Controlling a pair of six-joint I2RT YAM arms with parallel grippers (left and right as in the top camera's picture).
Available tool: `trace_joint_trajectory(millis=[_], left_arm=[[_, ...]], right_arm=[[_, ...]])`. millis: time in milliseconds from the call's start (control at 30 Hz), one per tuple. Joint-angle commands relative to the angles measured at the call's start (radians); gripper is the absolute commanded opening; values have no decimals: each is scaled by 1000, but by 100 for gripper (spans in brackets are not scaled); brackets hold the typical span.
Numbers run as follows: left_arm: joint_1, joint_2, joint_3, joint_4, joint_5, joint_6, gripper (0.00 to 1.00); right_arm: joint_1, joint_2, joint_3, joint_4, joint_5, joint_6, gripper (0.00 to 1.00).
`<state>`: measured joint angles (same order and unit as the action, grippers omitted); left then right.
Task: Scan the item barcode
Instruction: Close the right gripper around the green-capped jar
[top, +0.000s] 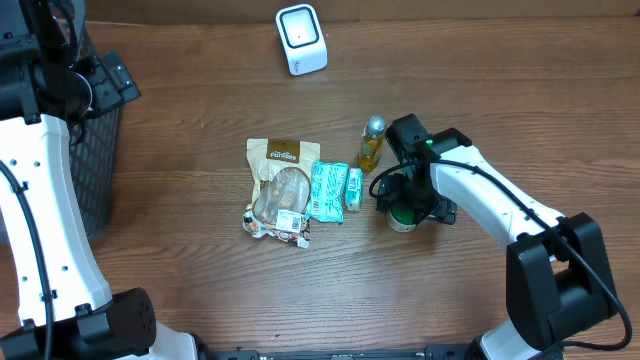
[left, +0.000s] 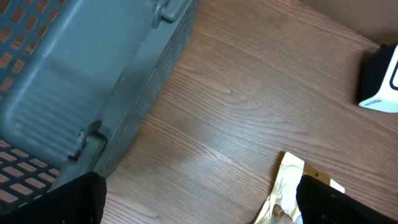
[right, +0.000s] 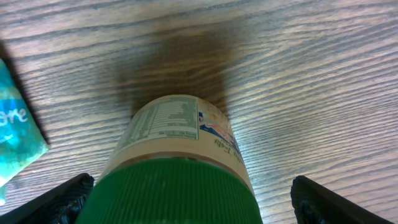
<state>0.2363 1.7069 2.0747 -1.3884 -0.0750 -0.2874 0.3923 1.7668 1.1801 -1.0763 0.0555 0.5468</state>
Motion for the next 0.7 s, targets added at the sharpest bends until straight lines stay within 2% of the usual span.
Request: trace_joint_trajectory(millis=[0,200,667], left_arm=[[-1,6,8,1,5,3,100],[-1,6,8,1,5,3,100],[-1,6,8,1,5,3,100]], right_arm=[[-6,9,-25,18,-3,7,98],[-6,9,-61,86,-5,7,96],[-6,10,-62,105,-6,7,91]])
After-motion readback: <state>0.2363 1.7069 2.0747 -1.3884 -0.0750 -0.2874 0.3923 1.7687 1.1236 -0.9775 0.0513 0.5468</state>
